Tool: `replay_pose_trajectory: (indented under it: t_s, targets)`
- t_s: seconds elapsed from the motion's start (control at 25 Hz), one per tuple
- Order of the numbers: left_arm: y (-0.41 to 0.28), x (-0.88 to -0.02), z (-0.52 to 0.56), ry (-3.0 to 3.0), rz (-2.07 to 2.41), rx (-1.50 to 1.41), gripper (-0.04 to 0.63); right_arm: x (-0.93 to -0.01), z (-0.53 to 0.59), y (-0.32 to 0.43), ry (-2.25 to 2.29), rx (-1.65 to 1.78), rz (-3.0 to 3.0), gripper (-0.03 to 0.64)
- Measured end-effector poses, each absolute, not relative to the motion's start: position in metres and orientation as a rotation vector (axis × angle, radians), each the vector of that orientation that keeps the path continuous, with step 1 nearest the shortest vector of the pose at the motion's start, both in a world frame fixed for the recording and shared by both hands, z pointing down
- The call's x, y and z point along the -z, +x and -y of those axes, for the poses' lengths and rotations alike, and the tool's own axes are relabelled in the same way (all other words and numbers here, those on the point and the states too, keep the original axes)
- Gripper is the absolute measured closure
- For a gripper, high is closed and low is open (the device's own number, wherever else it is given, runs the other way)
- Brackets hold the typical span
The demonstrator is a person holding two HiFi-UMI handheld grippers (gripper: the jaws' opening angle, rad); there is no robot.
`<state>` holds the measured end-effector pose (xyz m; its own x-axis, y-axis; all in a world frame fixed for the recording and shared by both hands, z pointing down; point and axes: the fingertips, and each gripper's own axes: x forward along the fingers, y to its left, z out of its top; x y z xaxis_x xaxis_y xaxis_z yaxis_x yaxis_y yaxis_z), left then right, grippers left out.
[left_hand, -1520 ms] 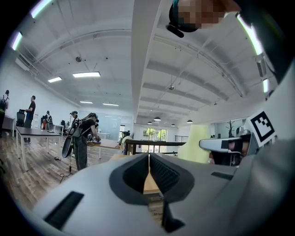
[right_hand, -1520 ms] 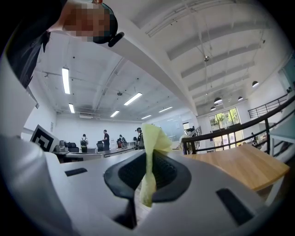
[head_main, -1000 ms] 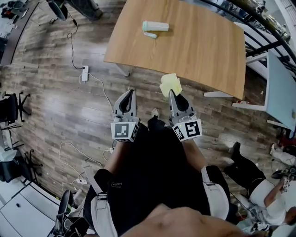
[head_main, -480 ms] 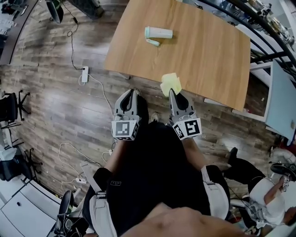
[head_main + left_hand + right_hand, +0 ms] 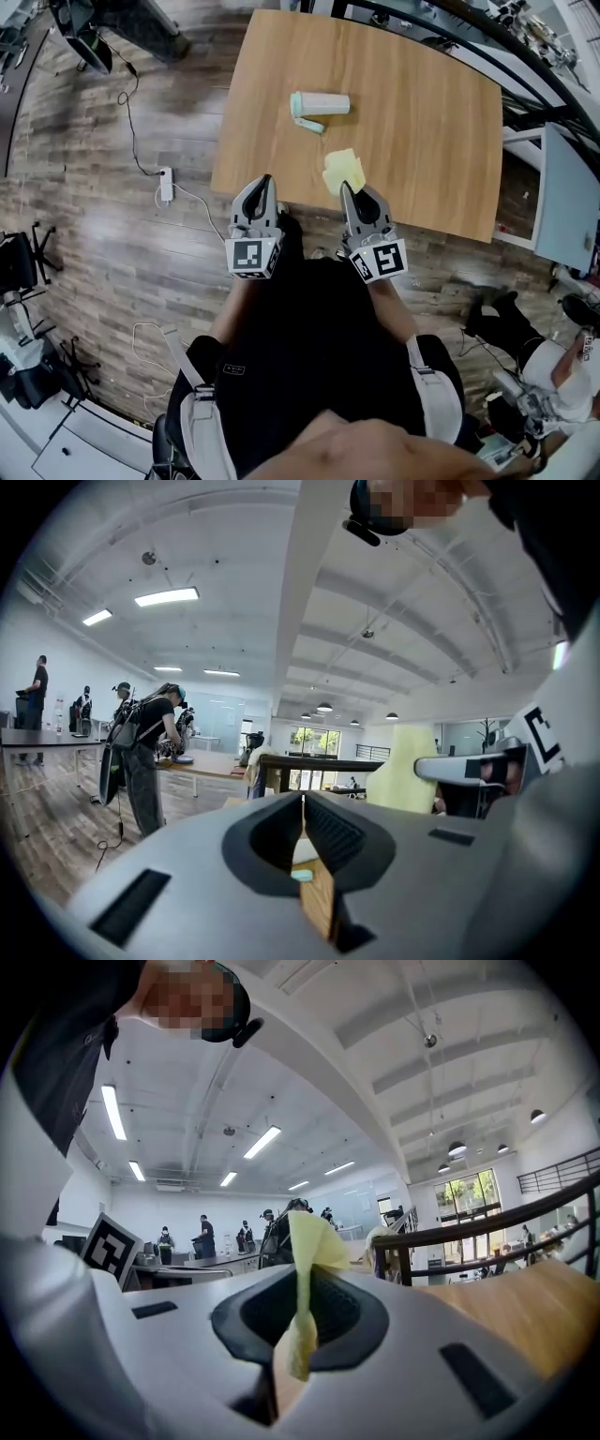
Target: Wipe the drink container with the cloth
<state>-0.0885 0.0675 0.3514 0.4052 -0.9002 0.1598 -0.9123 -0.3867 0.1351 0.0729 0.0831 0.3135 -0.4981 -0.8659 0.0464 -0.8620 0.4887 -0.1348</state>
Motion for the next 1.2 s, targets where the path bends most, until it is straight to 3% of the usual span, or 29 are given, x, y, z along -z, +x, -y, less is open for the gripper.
replay_pose_trajectory:
  t_s: [0.6,1.2]
  targets:
    - [-0.090,-0.415,0.077,2.481,1.475,-0.221,0.571,-0.362,0.034,0.070,-1.696,0.320,-2.688,0.574]
    - [-0.050,-0.558,0.148,2.253,1.453,-0.414,0.568,-0.485,0.104,0.052,-1.315,0.589,-3.026,0.574]
